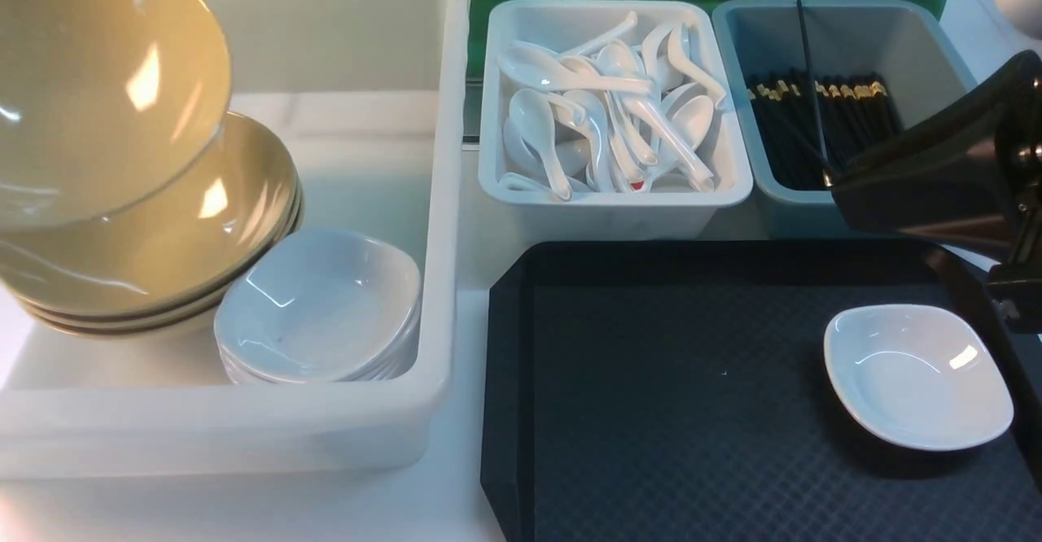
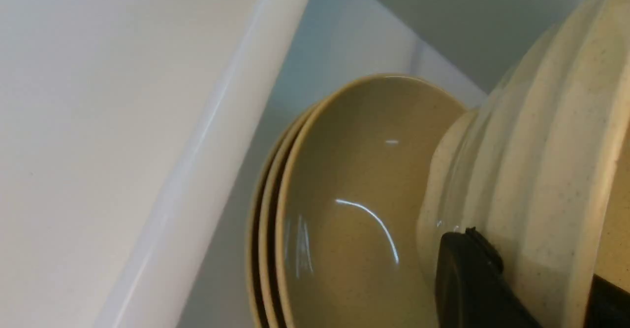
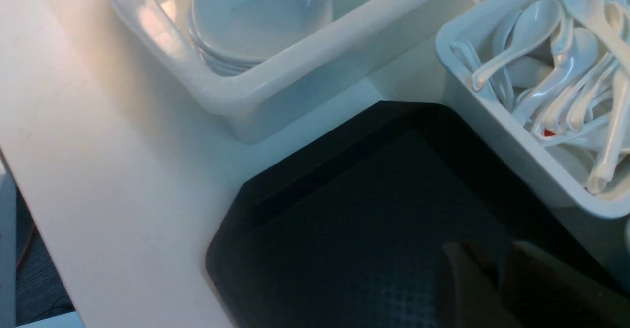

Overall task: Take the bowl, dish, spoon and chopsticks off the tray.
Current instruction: Use the left arm to put the noodle bowl into the large storage box on the left, then use the left arm to grab the plate

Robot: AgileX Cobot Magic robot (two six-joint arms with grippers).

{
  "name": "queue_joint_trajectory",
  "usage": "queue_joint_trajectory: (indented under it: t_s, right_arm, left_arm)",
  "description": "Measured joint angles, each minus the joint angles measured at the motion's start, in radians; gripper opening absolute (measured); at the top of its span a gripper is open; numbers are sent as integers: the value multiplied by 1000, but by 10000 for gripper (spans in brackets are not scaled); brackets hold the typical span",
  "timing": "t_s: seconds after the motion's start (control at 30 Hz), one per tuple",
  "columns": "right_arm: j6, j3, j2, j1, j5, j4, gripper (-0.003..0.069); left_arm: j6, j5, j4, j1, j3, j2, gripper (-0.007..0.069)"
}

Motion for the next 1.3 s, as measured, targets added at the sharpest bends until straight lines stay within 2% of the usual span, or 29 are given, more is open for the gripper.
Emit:
queue_joint_trajectory:
  t_s: [0.17, 0.3, 0.47, 0.63, 0.67, 0.73, 0.8, 0.9, 0.93, 0.97, 1.13, 1.17, 1.23, 1.3]
  right_arm:
    - [-1, 0, 0, 0, 1, 0, 151]
    - [-3, 0, 0, 0, 3, 0, 151]
    - [-17, 0, 0, 0, -1, 0, 151]
    - [-20, 0, 5, 0, -28, 3, 151]
    - [-20, 0, 5, 0, -28, 2, 151]
    - [-19, 0, 17, 0, -30, 1, 151]
    - [-4, 0, 27, 0, -30, -6, 151]
    - [35, 0, 42, 0, -28, -45, 151]
    - [70, 0, 47, 0, -27, -90, 151]
    - [89, 0, 49, 0, -25, -104, 151]
    - [280, 0, 52, 0, 85, -328, 153]
    - [286, 0, 52, 0, 92, -328, 153]
    - [352, 0, 50, 0, 194, -407, 153]
    - [380, 1, 36, 0, 239, -440, 153]
  left_arm:
    - [13, -62, 101, -76, 1, 113, 29]
    - [10, -111, 186, -114, 1, 152, 82]
    - [-20, -115, 303, -139, 1, 155, 212]
    - [-138, -39, 457, -157, -16, 138, 435]
    - [-144, -39, 457, -157, -19, 136, 435]
    - [-234, 28, 528, -161, -92, 95, 505]
    - [-274, 61, 560, -177, -148, 65, 519]
    - [-309, 112, 590, -257, -250, 1, 525]
    - [-311, 135, 592, -359, -306, -31, 522]
    - [-311, 139, 592, -390, -317, -43, 520]
    - [-311, 148, 587, -908, -358, -44, 485]
    - [-313, 144, 590, -945, -359, -40, 483]
    - [-332, 95, 614, -1164, -359, 37, 476]
    - [-338, 35, 627, -1301, -359, 118, 475]
